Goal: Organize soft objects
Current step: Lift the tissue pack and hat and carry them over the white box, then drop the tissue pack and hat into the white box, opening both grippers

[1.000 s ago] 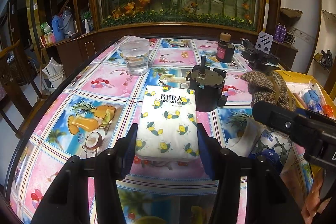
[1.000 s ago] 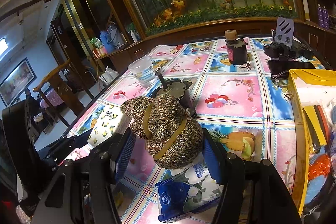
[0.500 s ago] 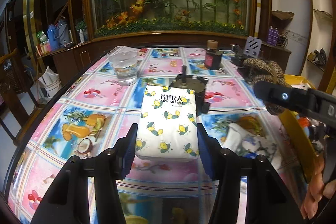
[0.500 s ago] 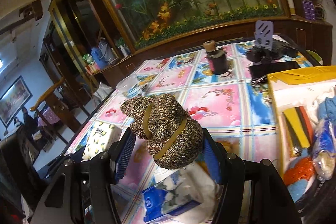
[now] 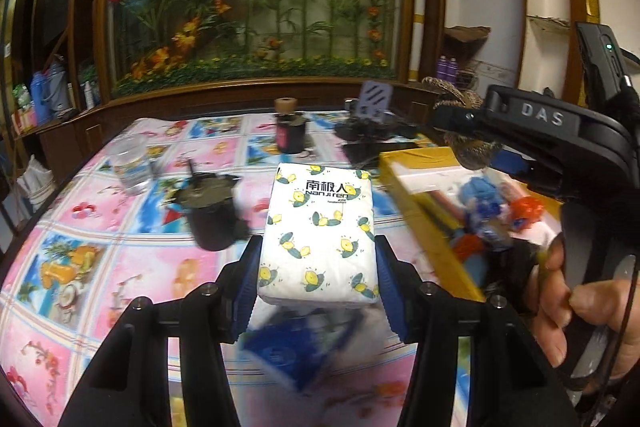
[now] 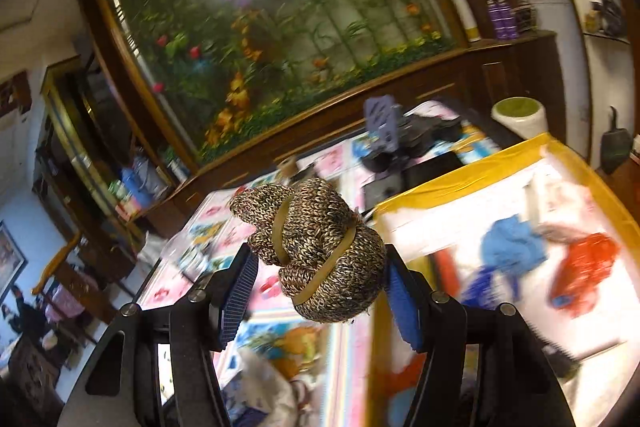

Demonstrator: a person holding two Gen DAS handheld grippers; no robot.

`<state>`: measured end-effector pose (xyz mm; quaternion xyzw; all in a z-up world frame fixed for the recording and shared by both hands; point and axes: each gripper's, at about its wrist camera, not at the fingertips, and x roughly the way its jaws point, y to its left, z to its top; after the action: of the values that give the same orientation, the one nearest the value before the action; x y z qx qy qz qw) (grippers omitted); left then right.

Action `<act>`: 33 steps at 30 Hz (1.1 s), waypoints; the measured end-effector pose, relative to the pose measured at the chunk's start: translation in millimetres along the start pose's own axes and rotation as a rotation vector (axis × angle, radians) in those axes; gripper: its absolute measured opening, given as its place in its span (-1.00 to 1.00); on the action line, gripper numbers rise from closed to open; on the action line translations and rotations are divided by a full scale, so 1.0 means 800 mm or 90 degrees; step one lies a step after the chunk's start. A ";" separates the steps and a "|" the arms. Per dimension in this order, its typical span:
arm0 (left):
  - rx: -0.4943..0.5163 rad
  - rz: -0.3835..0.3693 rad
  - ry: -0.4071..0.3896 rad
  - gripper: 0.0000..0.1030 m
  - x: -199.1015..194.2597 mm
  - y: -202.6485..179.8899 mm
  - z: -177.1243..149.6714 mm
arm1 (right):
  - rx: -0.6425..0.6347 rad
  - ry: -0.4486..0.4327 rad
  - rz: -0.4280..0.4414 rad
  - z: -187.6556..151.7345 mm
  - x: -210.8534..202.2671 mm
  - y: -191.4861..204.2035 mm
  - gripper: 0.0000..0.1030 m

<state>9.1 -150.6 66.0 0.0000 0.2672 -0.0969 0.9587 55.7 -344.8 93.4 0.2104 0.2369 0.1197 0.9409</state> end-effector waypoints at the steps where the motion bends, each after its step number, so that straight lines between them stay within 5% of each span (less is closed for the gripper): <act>1: 0.002 -0.010 0.001 0.01 0.002 -0.010 0.001 | 0.008 -0.010 -0.014 0.004 -0.007 -0.010 0.29; 14: 0.048 -0.137 0.026 0.01 0.039 -0.142 0.032 | 0.069 -0.055 -0.133 0.039 -0.068 -0.112 0.29; 25: 0.001 -0.199 0.155 0.01 0.111 -0.159 0.033 | 0.112 0.049 -0.218 0.044 -0.058 -0.173 0.29; 33: 0.038 -0.206 0.155 0.01 0.111 -0.175 0.026 | 0.115 0.078 -0.223 0.036 -0.045 -0.167 0.34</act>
<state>68.3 -305.7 45.3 -0.0031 0.3750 -0.2566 0.8908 56.0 -484.5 70.1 0.2416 0.3364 -0.0551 0.9085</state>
